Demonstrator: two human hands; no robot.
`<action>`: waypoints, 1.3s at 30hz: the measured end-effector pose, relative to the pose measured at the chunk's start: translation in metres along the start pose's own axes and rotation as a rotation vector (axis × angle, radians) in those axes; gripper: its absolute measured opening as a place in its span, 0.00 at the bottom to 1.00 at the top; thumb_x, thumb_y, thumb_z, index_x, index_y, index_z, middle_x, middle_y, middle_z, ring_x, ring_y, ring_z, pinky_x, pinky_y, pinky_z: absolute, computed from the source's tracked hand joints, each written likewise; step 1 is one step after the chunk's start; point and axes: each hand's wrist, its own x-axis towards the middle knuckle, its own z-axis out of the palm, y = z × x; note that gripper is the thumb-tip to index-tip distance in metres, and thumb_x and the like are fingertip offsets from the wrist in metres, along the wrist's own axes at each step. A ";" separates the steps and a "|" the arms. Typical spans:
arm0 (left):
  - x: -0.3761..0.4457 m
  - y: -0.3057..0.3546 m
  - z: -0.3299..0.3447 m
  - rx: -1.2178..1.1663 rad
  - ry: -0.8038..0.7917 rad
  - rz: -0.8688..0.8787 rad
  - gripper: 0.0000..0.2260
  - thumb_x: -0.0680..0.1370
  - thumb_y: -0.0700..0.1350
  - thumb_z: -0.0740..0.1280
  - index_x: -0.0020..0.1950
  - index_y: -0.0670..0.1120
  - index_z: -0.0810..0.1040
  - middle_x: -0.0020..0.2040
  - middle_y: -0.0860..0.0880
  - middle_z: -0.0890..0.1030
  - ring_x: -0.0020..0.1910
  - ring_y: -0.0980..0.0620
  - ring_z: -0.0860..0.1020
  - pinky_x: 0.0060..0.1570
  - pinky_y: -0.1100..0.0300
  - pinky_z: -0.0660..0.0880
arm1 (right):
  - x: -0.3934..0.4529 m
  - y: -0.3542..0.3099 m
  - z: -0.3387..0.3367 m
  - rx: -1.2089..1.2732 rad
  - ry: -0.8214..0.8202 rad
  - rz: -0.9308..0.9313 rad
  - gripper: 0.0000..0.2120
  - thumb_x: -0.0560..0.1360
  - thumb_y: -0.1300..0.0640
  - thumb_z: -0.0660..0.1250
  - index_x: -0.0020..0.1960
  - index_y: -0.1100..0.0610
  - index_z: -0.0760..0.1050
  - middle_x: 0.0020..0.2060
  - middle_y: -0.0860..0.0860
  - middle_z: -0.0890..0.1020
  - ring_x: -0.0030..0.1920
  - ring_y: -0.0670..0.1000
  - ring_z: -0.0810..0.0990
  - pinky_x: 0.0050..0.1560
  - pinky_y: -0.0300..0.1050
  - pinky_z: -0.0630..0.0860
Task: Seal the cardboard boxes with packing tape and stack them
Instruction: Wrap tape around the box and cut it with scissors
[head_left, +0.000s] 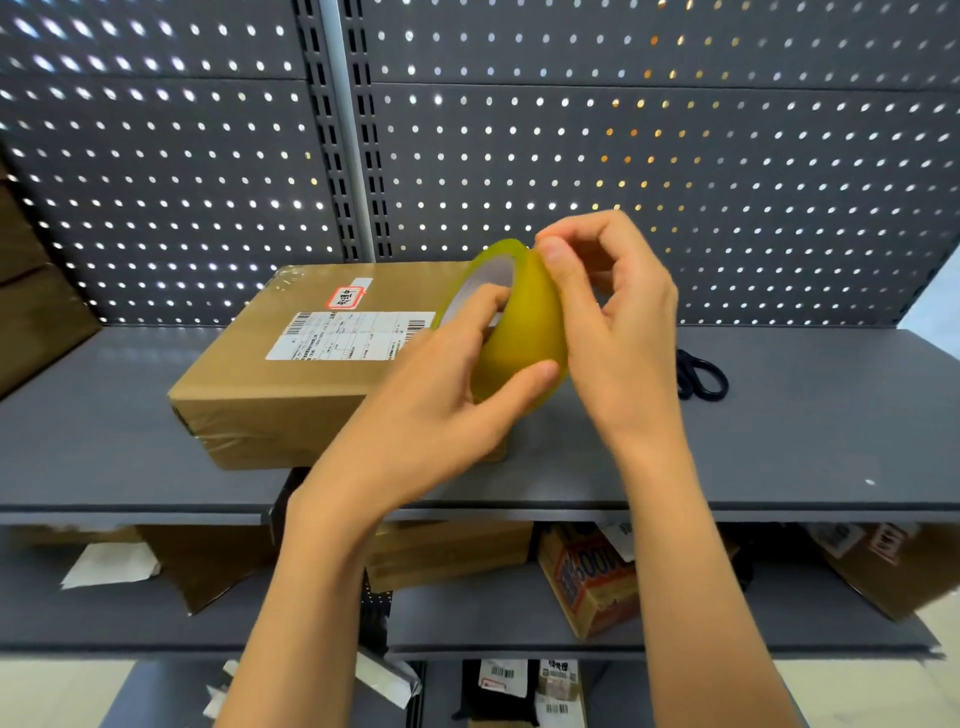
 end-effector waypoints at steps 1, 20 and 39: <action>0.000 0.002 0.000 0.033 0.003 0.007 0.18 0.74 0.59 0.62 0.57 0.48 0.71 0.42 0.49 0.79 0.39 0.43 0.77 0.40 0.45 0.74 | 0.001 0.000 0.000 0.007 0.006 0.000 0.05 0.79 0.62 0.62 0.47 0.60 0.76 0.42 0.51 0.80 0.44 0.46 0.78 0.47 0.36 0.72; -0.009 0.019 -0.043 -0.160 0.271 -0.274 0.11 0.69 0.56 0.73 0.40 0.49 0.83 0.30 0.55 0.81 0.28 0.59 0.78 0.30 0.62 0.75 | 0.017 -0.008 -0.003 0.520 -0.197 0.273 0.06 0.72 0.65 0.71 0.44 0.54 0.78 0.35 0.43 0.82 0.39 0.43 0.79 0.46 0.37 0.76; 0.104 0.030 -0.078 0.896 -0.284 -0.434 0.27 0.65 0.68 0.70 0.41 0.43 0.80 0.35 0.47 0.76 0.33 0.49 0.71 0.33 0.56 0.67 | 0.004 0.032 0.007 0.267 0.312 0.429 0.04 0.72 0.66 0.72 0.44 0.59 0.81 0.32 0.50 0.81 0.30 0.44 0.79 0.34 0.36 0.77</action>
